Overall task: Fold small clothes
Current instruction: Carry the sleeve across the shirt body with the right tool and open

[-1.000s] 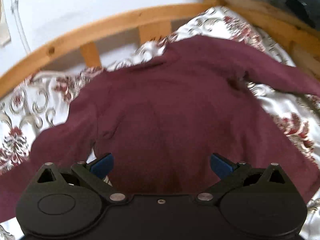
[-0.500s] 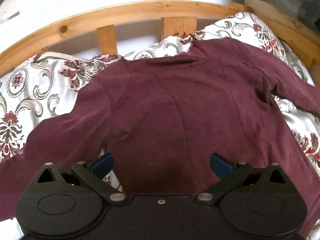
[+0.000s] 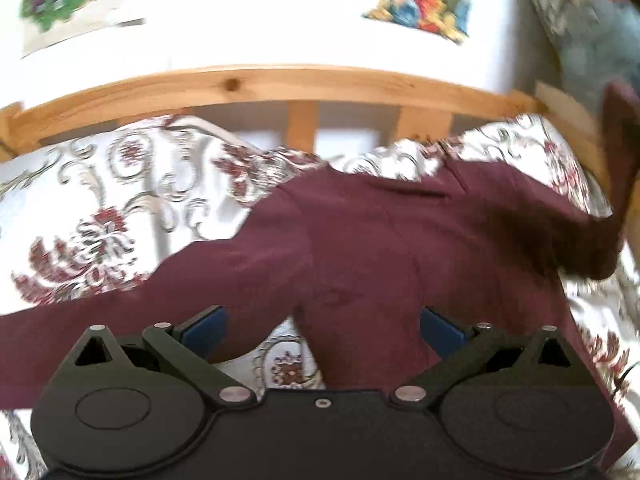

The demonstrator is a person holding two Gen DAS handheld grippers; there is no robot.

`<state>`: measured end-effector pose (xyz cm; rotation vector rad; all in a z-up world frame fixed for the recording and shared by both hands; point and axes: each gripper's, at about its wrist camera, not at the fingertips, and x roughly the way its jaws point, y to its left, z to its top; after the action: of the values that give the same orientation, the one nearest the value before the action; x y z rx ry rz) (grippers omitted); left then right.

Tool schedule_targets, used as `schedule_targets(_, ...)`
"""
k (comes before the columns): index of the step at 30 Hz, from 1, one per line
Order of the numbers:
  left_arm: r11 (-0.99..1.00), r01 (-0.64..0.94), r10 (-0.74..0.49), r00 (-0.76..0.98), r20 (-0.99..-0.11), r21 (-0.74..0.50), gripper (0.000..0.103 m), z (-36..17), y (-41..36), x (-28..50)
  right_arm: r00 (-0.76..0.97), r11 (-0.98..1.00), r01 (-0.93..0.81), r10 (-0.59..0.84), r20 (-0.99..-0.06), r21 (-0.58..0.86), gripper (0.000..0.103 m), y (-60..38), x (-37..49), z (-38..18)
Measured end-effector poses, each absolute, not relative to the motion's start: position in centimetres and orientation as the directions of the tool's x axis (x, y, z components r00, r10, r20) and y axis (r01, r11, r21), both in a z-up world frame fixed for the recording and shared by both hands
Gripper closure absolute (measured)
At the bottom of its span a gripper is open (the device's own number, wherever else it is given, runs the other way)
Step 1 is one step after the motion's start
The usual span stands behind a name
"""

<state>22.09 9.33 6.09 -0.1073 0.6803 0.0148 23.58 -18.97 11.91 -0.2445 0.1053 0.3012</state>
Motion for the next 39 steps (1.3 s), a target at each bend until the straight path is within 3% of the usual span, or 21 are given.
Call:
schedule_targets(3, 0.989, -0.091, 0.003, 0.790, -0.613, -0.113, 0.001, 6.5, 10.8, 21.2, 0.888, 0.844, -0.450, 0.389, -0.245, -0.292, 0.090, -14.0, 23.5, 9.0)
schedule_targets(10, 0.974, -0.165, 0.033, 0.780, -0.625, -0.154, 0.001, 6.4, 13.7, 21.2, 0.752, 0.712, -0.632, 0.469, -0.464, -0.305, 0.085, -8.1, 21.1, 1.9)
schedule_targets(11, 0.973, -0.167, 0.033, 0.780, -0.625, -0.157, 0.001, 6.3, 13.9, 21.3, 0.734, 0.699, -0.650, 0.477, -0.483, -0.298, 0.076, -7.8, 20.8, 1.1)
schedule_targets(12, 0.973, -0.167, 0.032, 0.781, -0.624, -0.159, 0.001, 6.2, 14.0, 21.3, 0.710, 0.677, -0.675, 0.489, -0.507, -0.292, 0.055, -7.5, 20.5, 0.4)
schedule_targets(14, 0.973, -0.163, 0.024, 0.782, -0.623, -0.166, 0.001, 5.7, 14.1, 21.7, 0.665, 0.632, -0.723, 0.525, -0.531, -0.281, 0.026, -7.8, 19.3, -0.5)
schedule_targets(15, 0.972, -0.157, 0.015, 0.782, -0.623, -0.173, 0.001, 5.5, 14.1, 21.9, 0.655, 0.617, -0.735, 0.539, -0.529, -0.281, 0.019, -8.3, 18.7, -0.7)
schedule_targets(20, 0.977, -0.090, -0.053, 0.772, -0.633, -0.191, 0.001, 3.6, 12.6, 23.5, 0.713, 0.672, -0.680, 0.513, -0.478, -0.293, 0.009, -12.3, 18.9, 0.0)
schedule_targets(24, 0.989, -0.012, -0.090, 0.750, -0.656, -0.150, 0.001, 1.2, 10.1, 24.6, 0.827, 0.820, -0.505, 0.371, -0.422, -0.268, 0.008, -16.3, 23.3, 1.4)
schedule_targets(26, 0.994, -0.003, -0.069, 0.744, -0.664, -0.107, 0.001, -0.2, 8.7, 24.9, 0.875, 0.899, -0.375, 0.261, -0.408, -0.228, 0.010, -18.6, 26.6, 1.8)
schedule_targets(29, 1.000, -0.022, 0.001, 0.745, -0.667, -0.022, 0.001, -2.2, 6.6, 25.3, 0.893, 0.963, -0.239, 0.168, -0.418, -0.122, 0.025, -21.9, 31.6, 2.2)
schedule_targets(32, 0.998, -0.010, 0.045, 0.729, -0.683, 0.056, 0.001, -3.8, 4.9, 25.8, 0.859, 0.978, -0.206, 0.193, -0.474, 0.024, 0.029, -24.8, 36.1, 2.1)
schedule_targets(34, 0.999, 0.023, 0.016, 0.719, -0.694, 0.046, 0.001, -4.3, 4.6, 25.8, 0.831, 0.966, -0.213, 0.259, -0.492, 0.148, 0.038, -26.2, 38.1, 2.1)
schedule_targets(36, 0.999, 0.040, -0.019, 0.720, -0.694, 0.014, 0.001, -4.6, 4.5, 25.7, 0.817, 0.956, -0.219, 0.289, -0.500, 0.194, 0.078, -26.9, 39.1, 2.2)
schedule_targets(37, 0.999, 0.037, -0.023, 0.720, -0.694, 0.005, 0.001, -4.7, 4.5, 25.7, 0.809, 0.954, -0.226, 0.297, -0.508, 0.198, 0.088, -27.2, 39.5, 2.3)
schedule_targets(39, 1.000, 0.029, -0.023, 0.718, -0.696, -0.003, 0.001, -4.9, 4.4, 25.9, 0.820, 0.962, -0.213, 0.271, -0.504, 0.170, 0.092, -27.4, 39.6, 2.9)
